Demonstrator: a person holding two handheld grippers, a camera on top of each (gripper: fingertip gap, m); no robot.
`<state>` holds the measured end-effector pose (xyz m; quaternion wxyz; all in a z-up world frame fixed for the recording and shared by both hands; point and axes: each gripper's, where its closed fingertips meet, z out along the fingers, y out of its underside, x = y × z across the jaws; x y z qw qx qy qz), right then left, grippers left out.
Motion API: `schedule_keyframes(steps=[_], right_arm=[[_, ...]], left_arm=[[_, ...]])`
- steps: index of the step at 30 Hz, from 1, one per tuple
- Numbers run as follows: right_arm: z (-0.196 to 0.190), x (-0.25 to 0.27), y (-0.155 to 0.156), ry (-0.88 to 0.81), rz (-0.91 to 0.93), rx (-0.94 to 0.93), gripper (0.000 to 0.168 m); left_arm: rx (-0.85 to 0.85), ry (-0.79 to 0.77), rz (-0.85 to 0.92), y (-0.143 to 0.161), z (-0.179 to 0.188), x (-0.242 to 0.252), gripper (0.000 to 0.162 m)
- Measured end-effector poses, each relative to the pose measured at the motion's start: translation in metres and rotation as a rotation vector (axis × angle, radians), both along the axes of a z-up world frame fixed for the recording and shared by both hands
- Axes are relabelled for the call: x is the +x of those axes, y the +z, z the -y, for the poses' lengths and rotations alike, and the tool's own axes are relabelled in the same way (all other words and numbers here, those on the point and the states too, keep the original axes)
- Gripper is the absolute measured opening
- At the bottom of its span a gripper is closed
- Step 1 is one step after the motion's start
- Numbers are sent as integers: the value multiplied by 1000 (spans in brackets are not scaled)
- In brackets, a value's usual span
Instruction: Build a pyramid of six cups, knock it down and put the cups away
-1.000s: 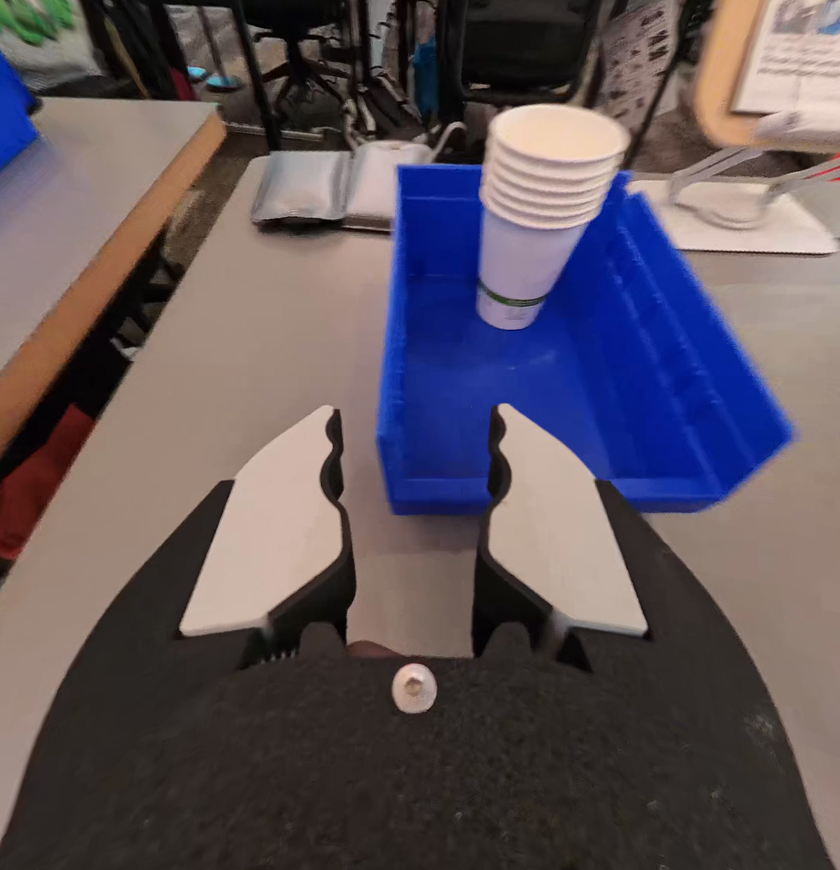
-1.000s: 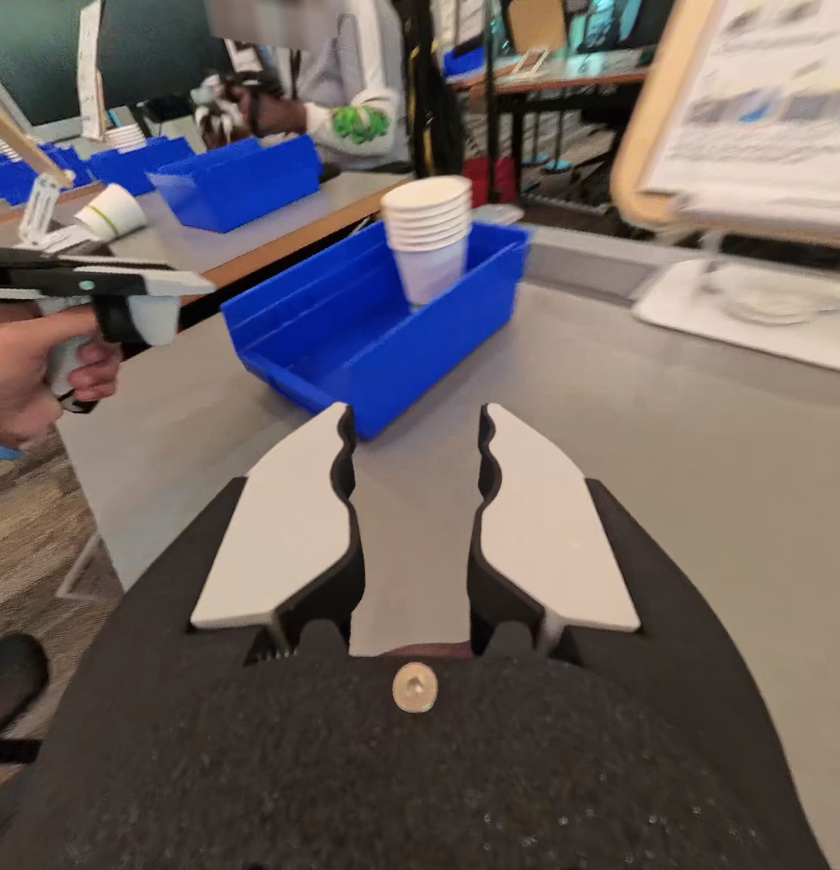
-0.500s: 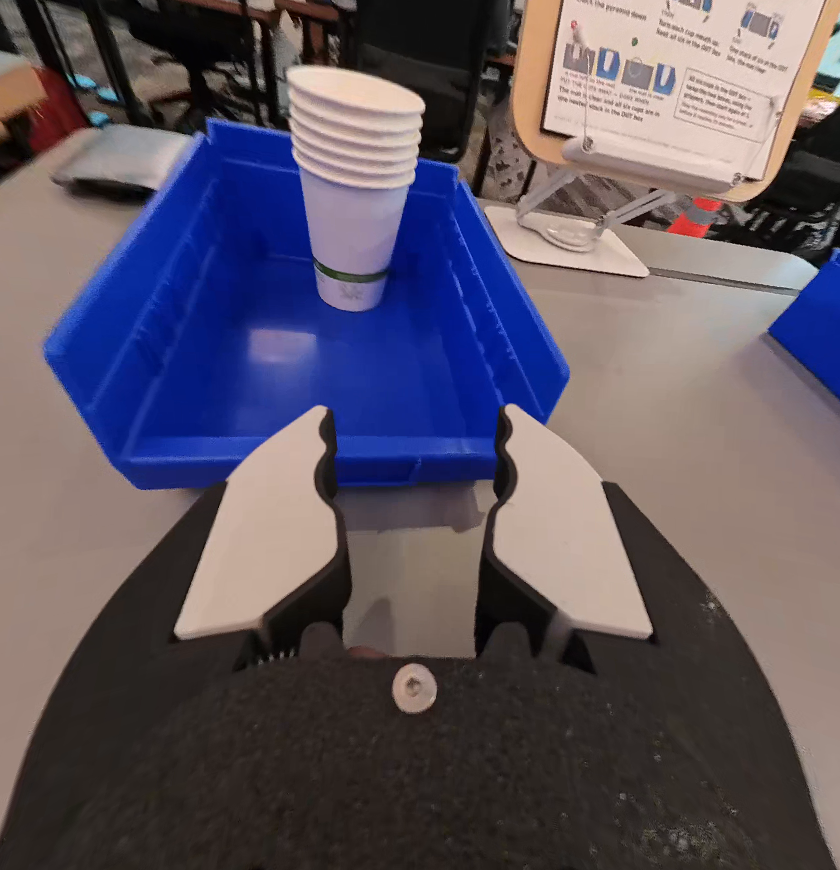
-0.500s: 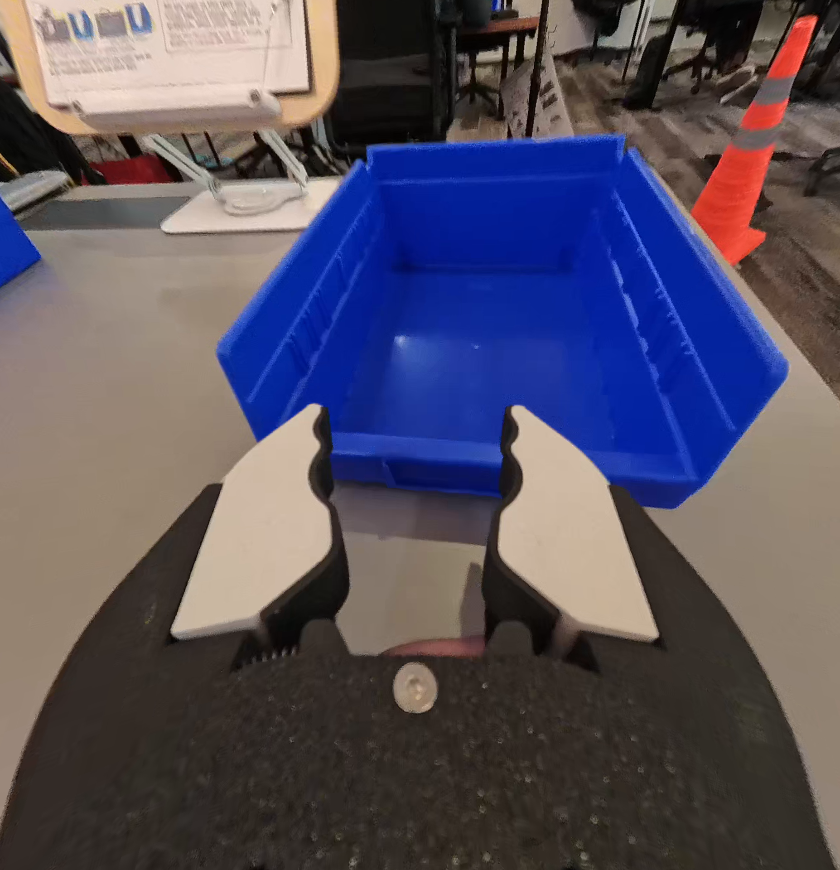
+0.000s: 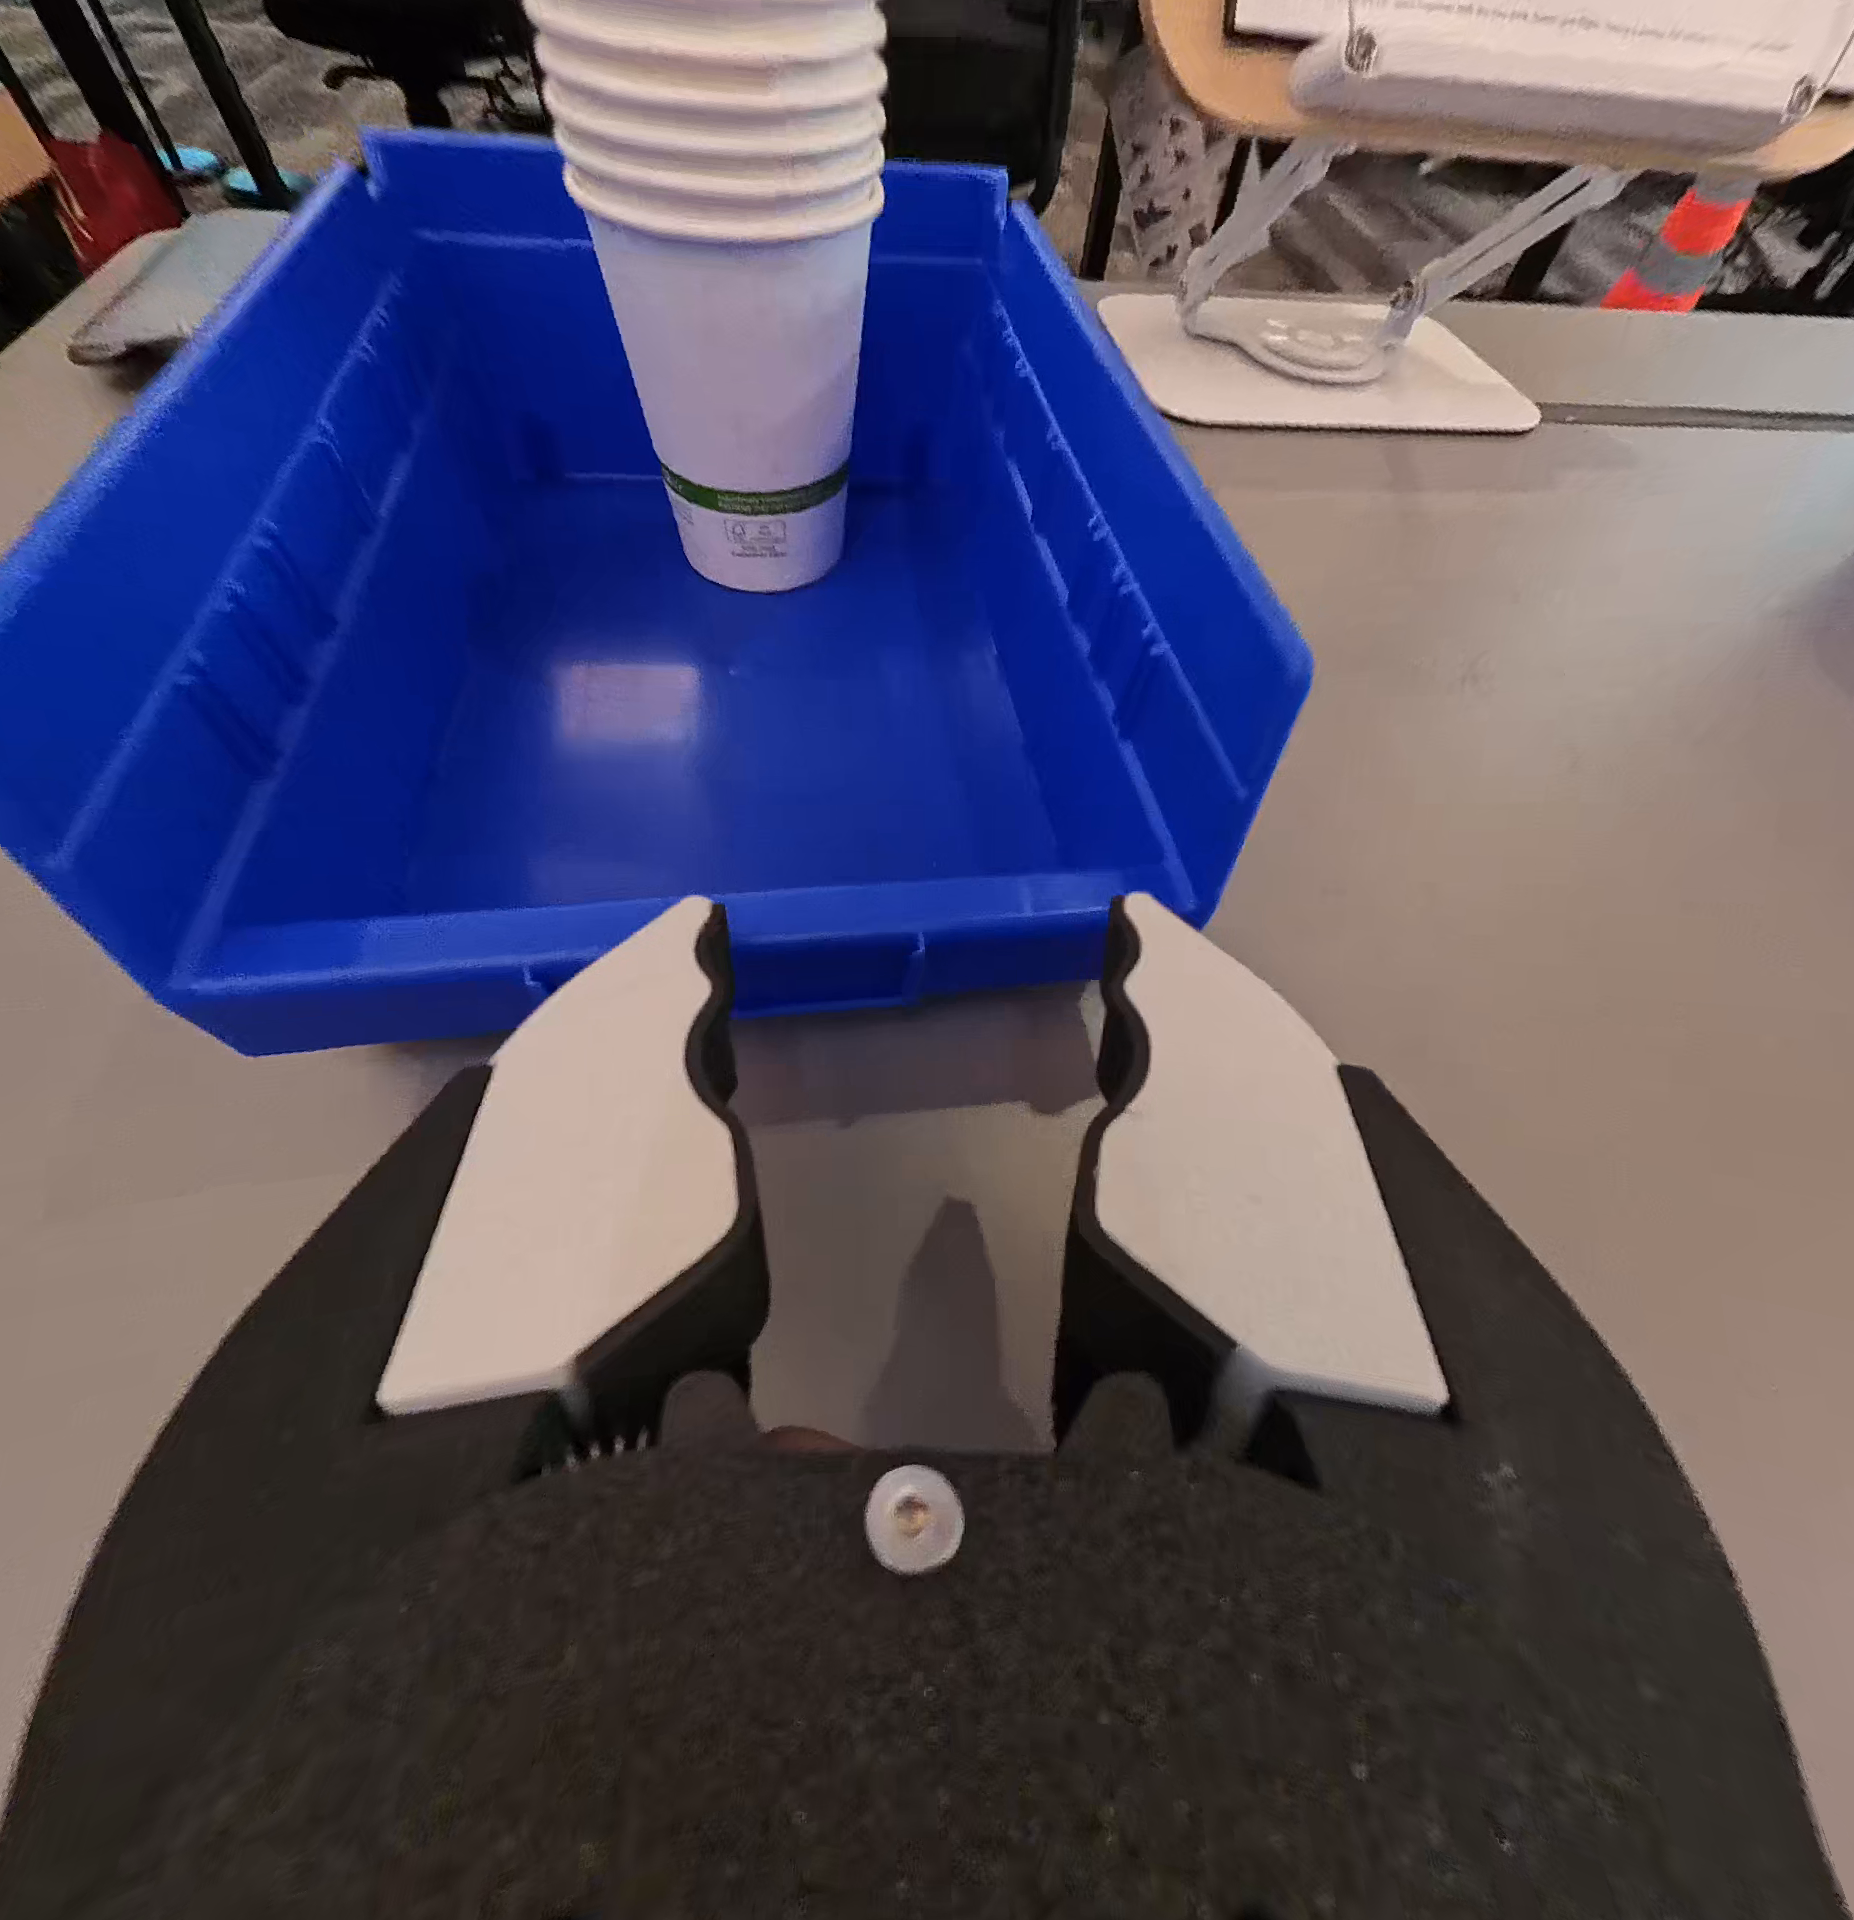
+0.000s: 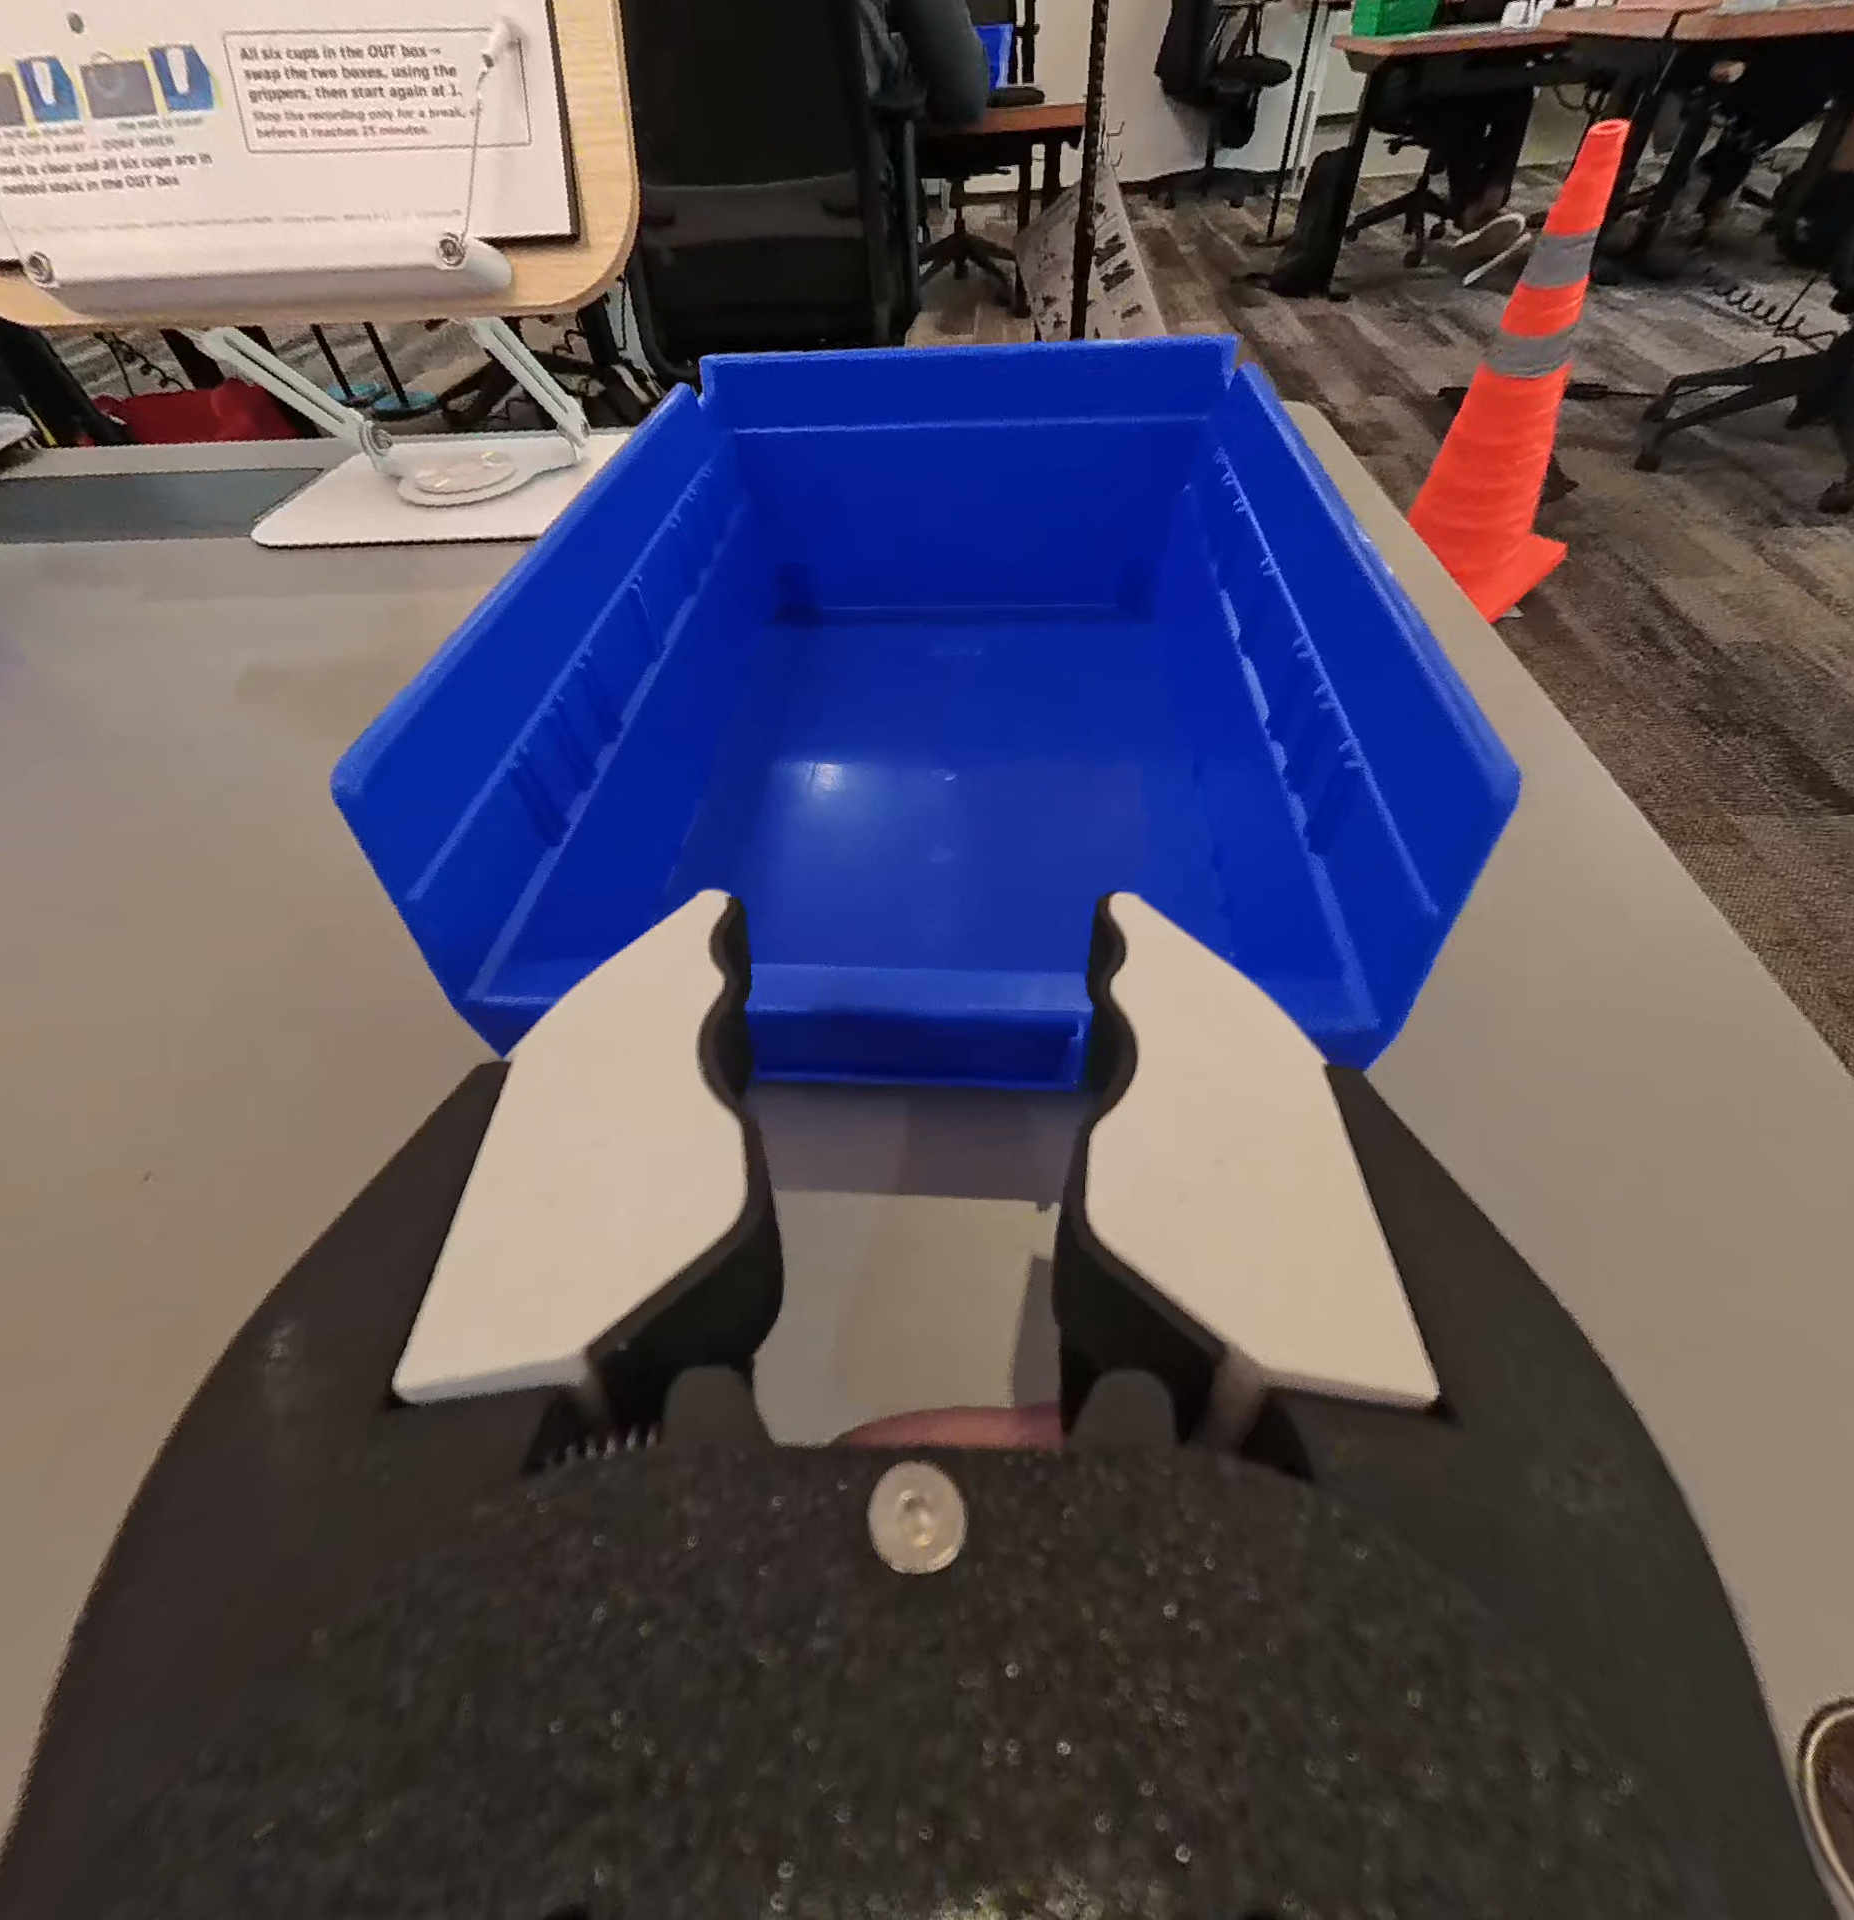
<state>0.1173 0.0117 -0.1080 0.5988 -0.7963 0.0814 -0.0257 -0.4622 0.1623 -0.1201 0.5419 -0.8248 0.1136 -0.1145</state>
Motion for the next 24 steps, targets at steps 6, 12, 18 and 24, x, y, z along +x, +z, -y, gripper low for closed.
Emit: schedule_keyframes(steps=[6,12,18,24], right_arm=[[1,-2,-5,9,-5,-7,60],[1,-7,-4,21,-8,-7,58],[-2,-17,-1,46,25,4,57],[-8,-22,2,76,13,11,56]], left_arm=[[21,-27,11,3,0,8,69],[12,-21,-1,1,1,5,69],[-107,-432,-47,60,-14,34,44],[-276,-756,-534,104,-105,29,43]])
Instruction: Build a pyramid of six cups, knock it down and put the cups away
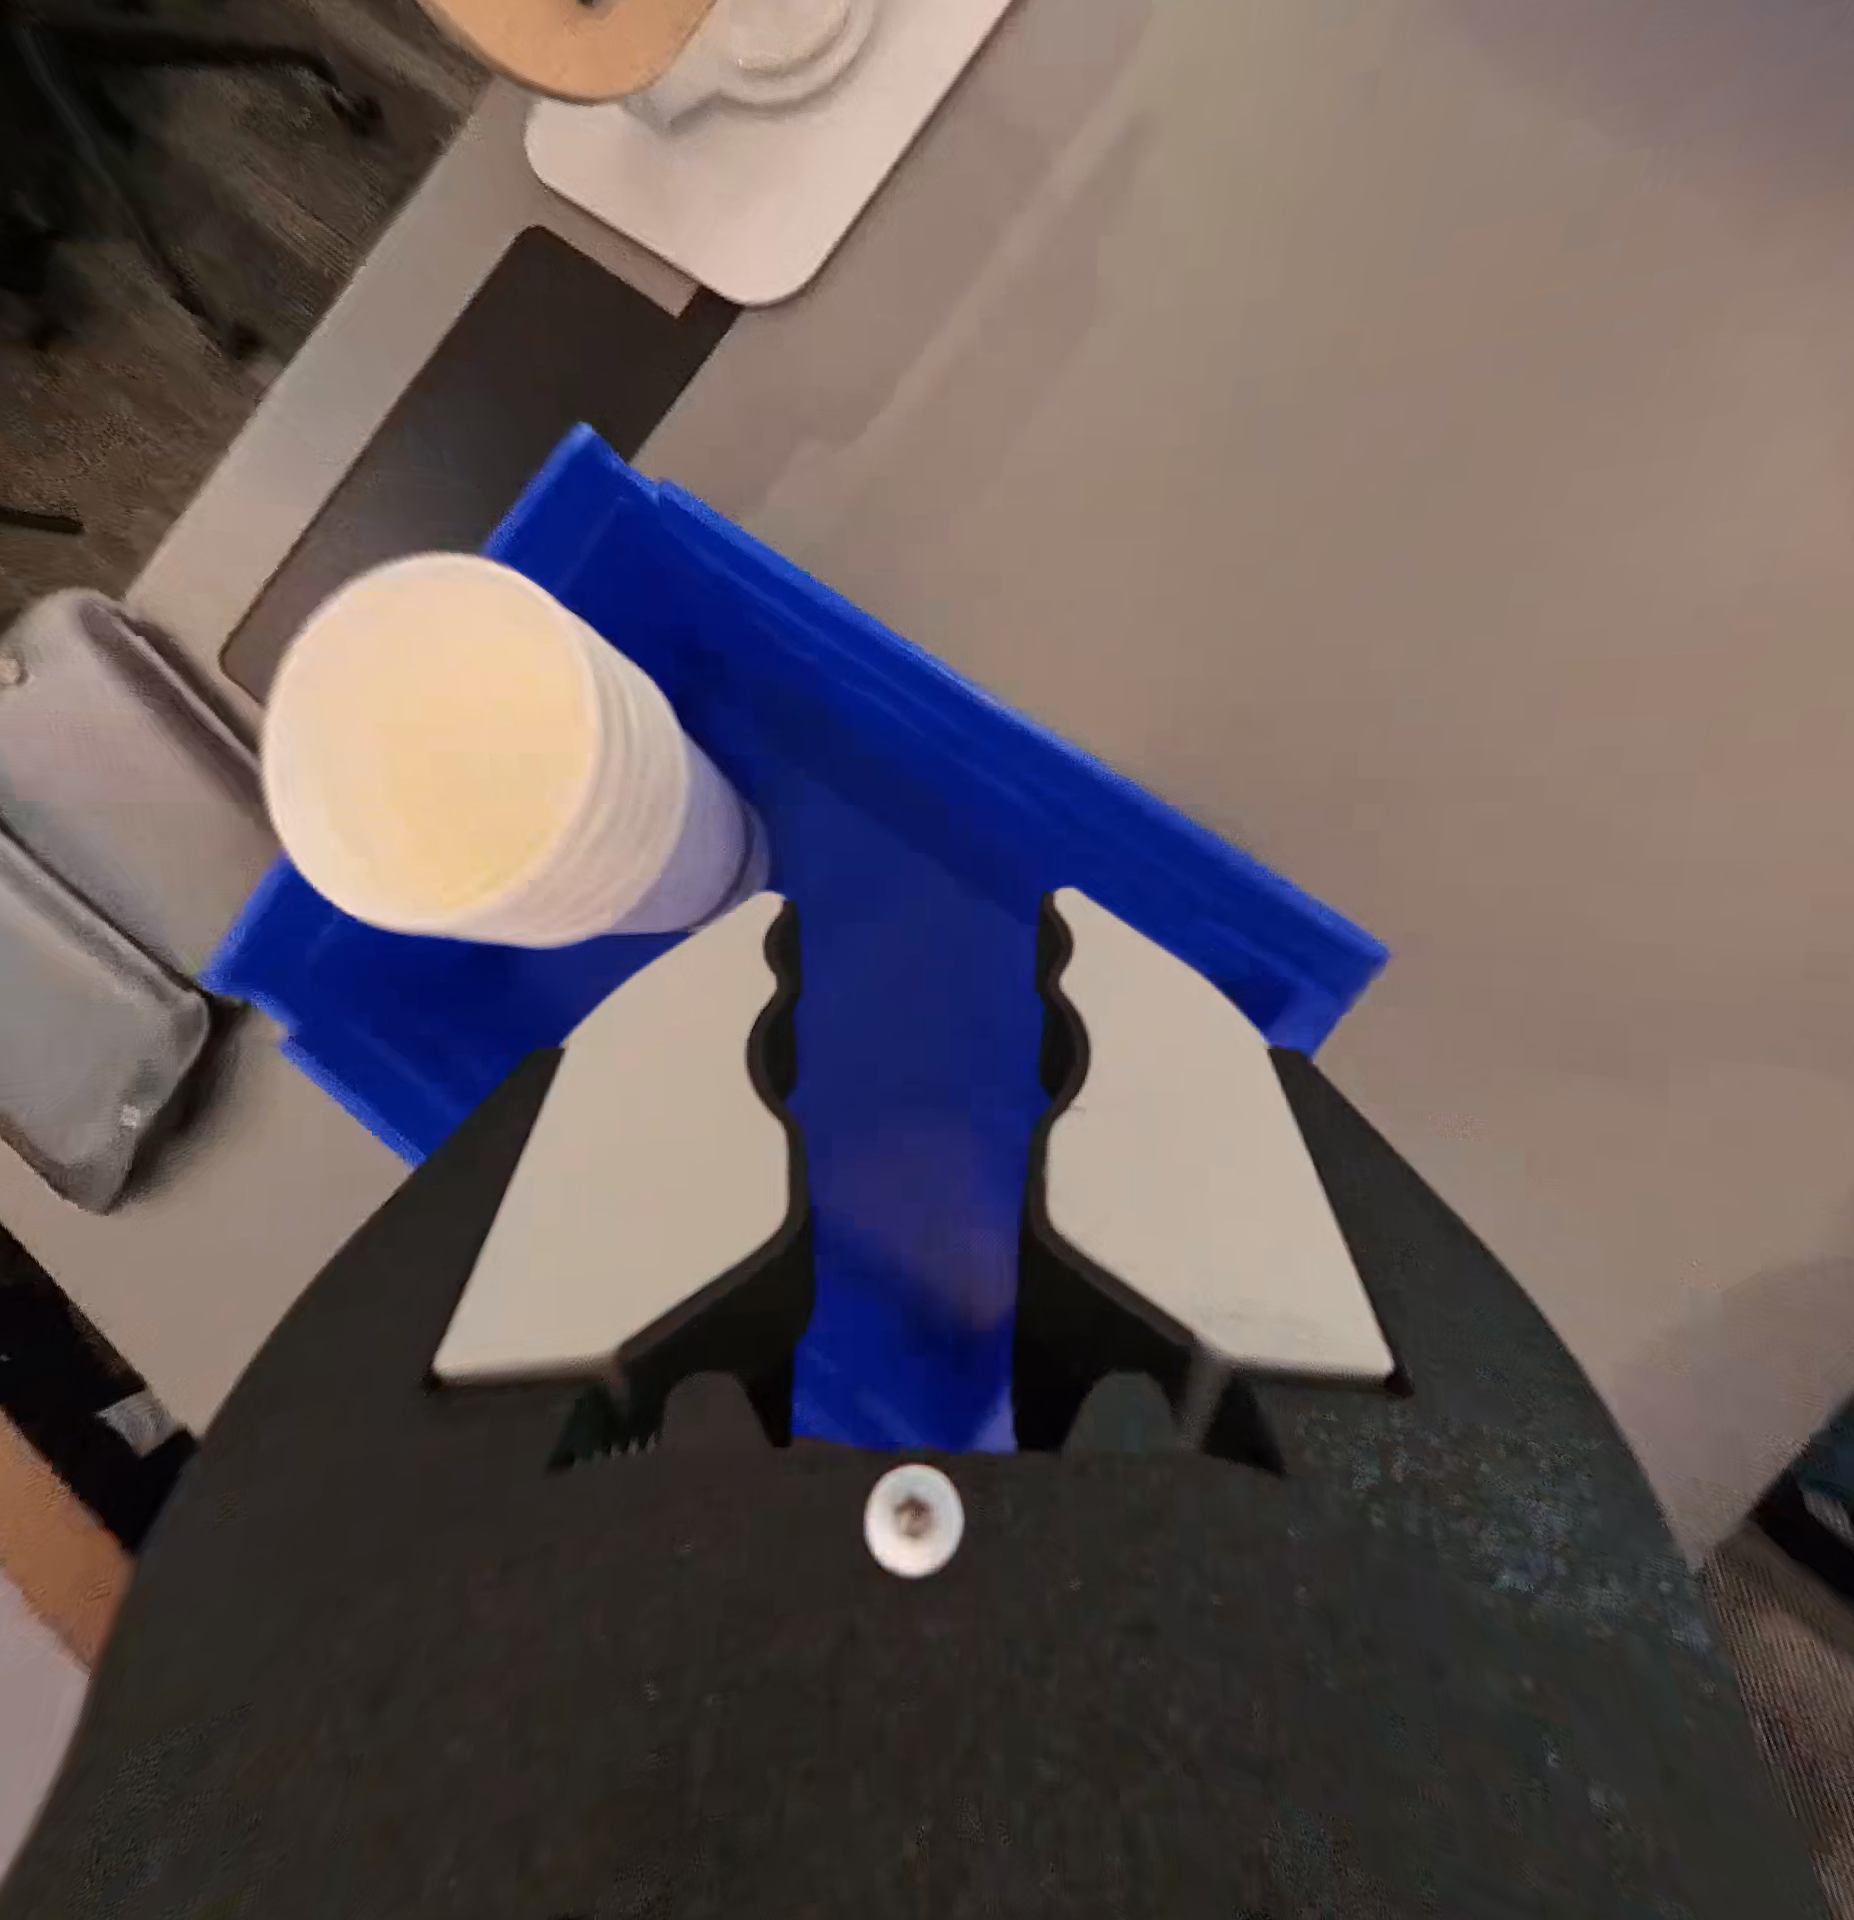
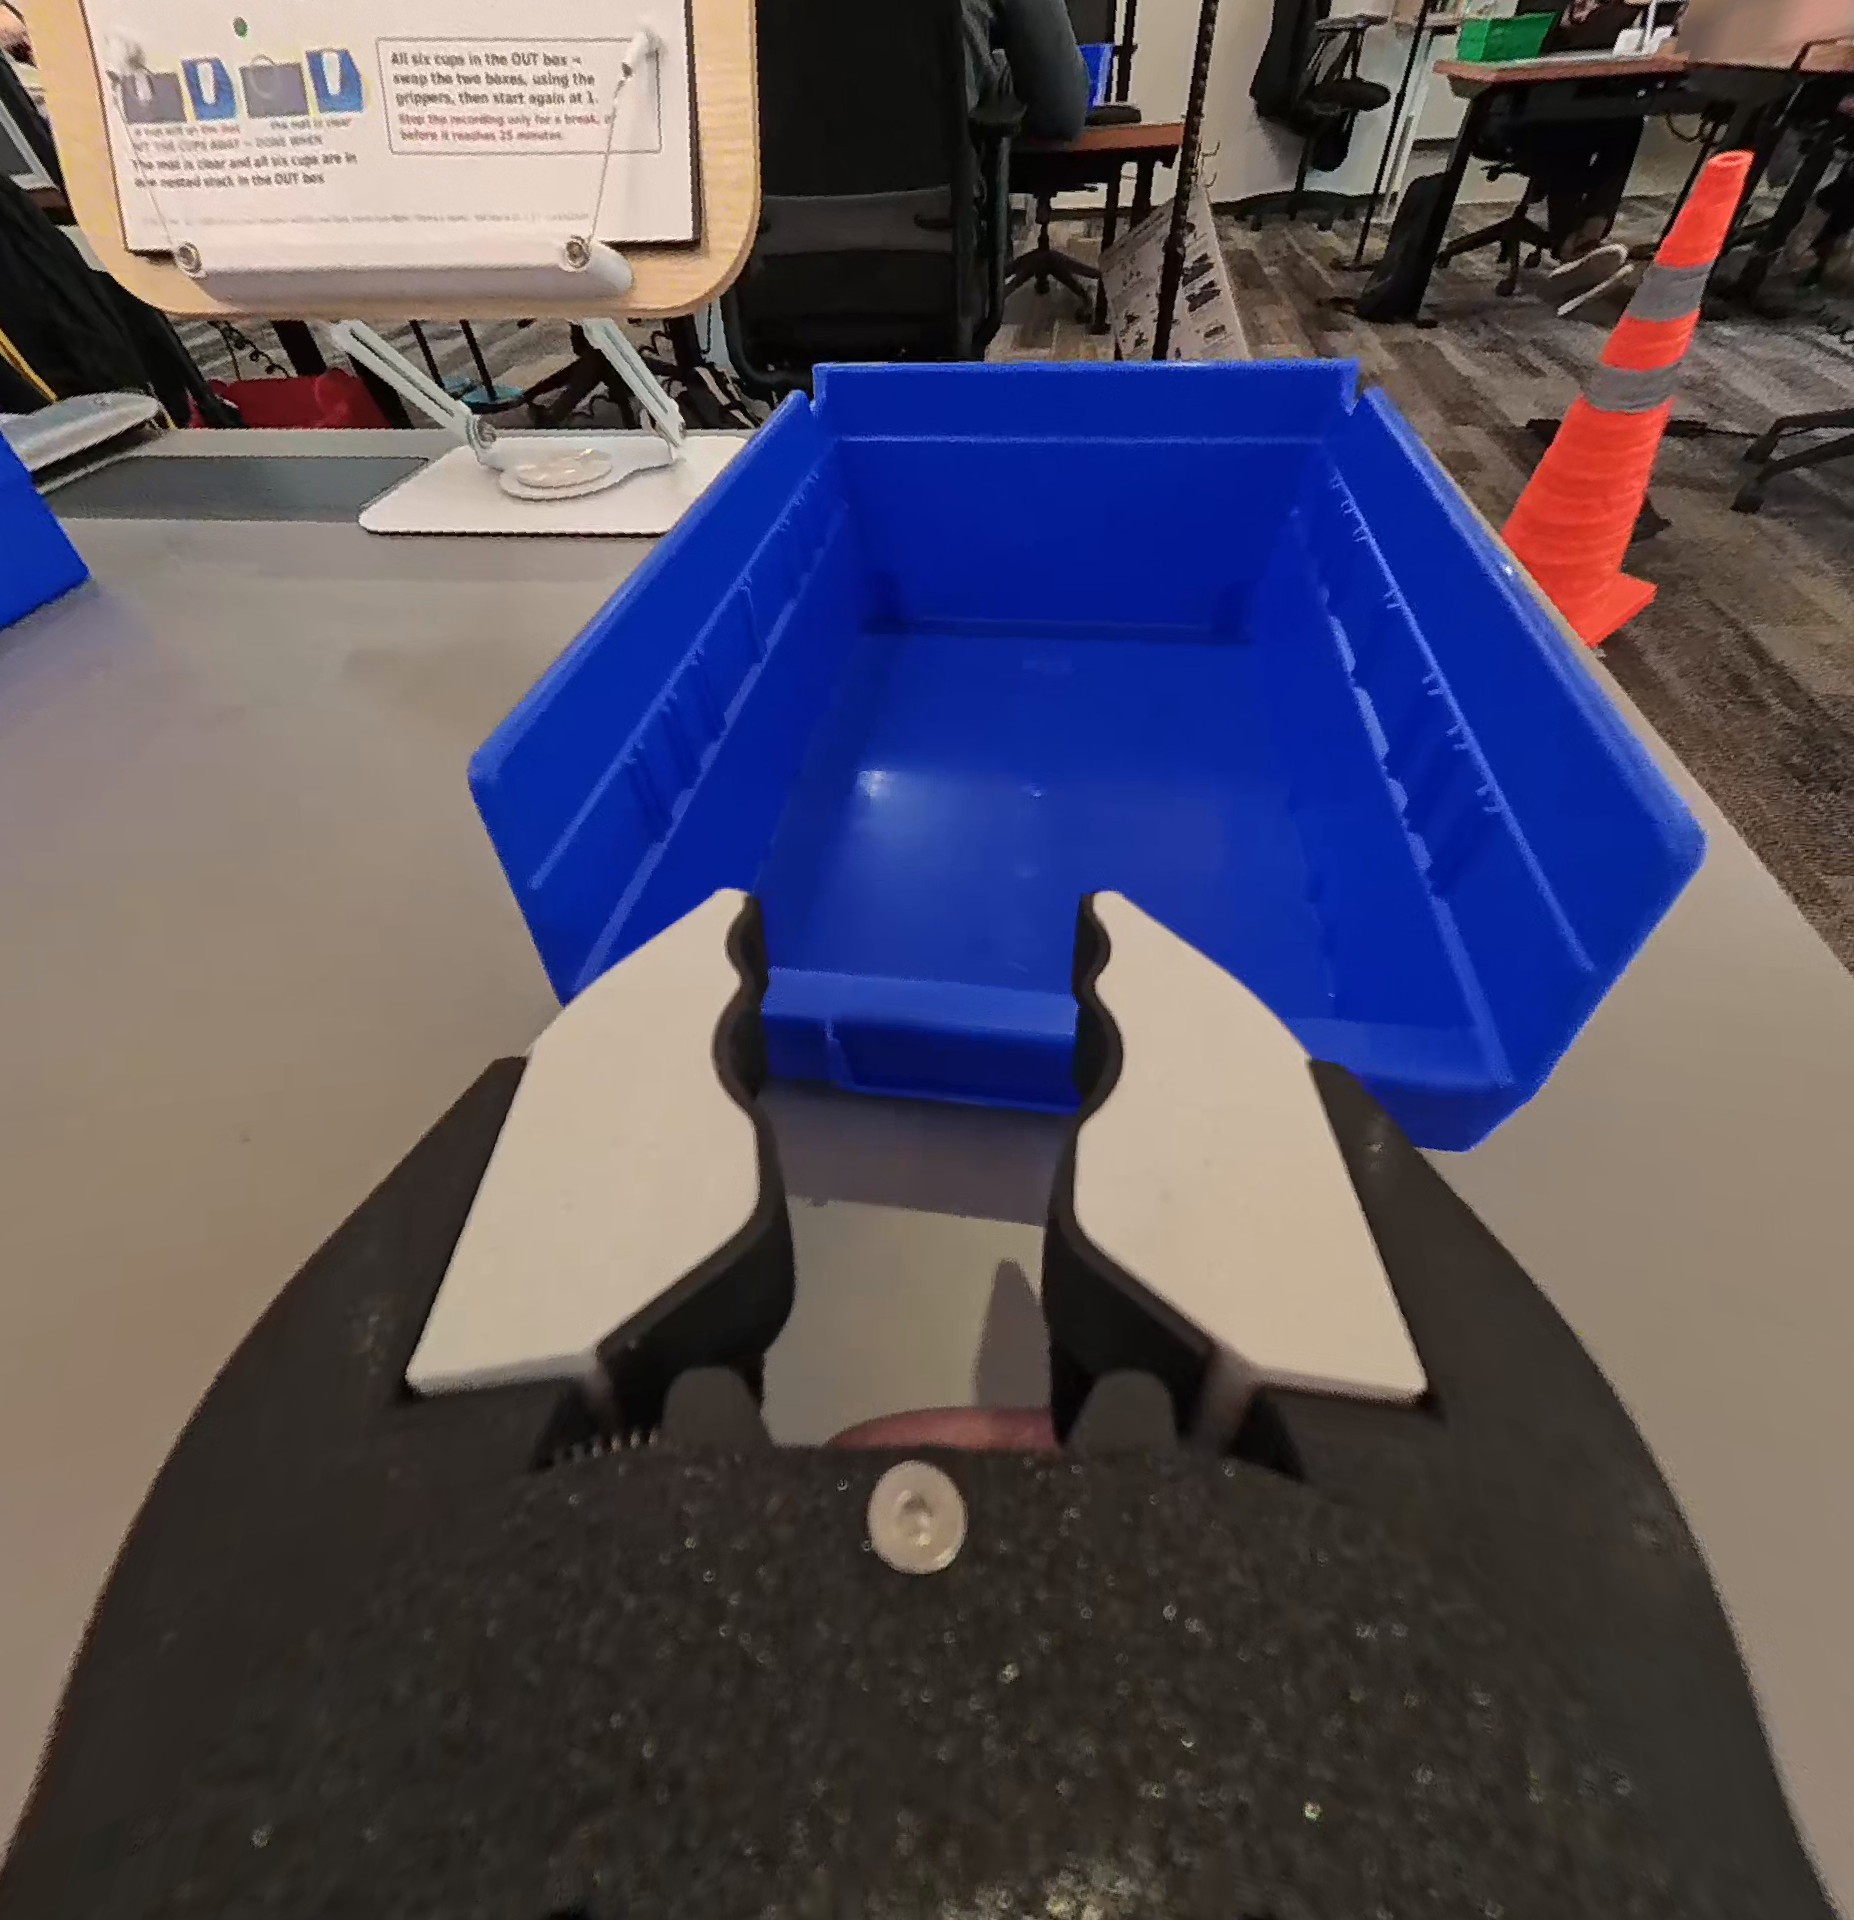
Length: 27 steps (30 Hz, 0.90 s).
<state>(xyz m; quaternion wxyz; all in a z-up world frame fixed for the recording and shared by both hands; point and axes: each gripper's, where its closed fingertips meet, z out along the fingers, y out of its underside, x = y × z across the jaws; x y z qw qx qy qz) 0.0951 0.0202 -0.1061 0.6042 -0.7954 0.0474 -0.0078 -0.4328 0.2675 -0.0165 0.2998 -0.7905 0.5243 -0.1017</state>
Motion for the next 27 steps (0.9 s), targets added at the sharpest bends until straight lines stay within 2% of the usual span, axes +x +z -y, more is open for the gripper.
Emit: schedule_keyframes(steps=[4,7,9,20,23,27], right_arm=[[0,-2,-4,5,13,-21,55],[1,-3,-4,7,26,-21,55],[2,-3,-5,9,35,-28,55],[3,-1,-9,19,19,-42,54],[2,-2,-11,22,16,-49,54],[2,-3,-11,22,19,-50,53]], left_arm=[[-116,8,-177,-3,-59,-4,39],[-171,-3,-264,-16,-79,-4,29],[-214,-19,-286,-23,-82,-2,21],[-286,-24,-326,-30,-92,-3,20],[-305,-45,-322,-30,-88,0,3],[-324,-53,-329,-31,-86,0,3]])
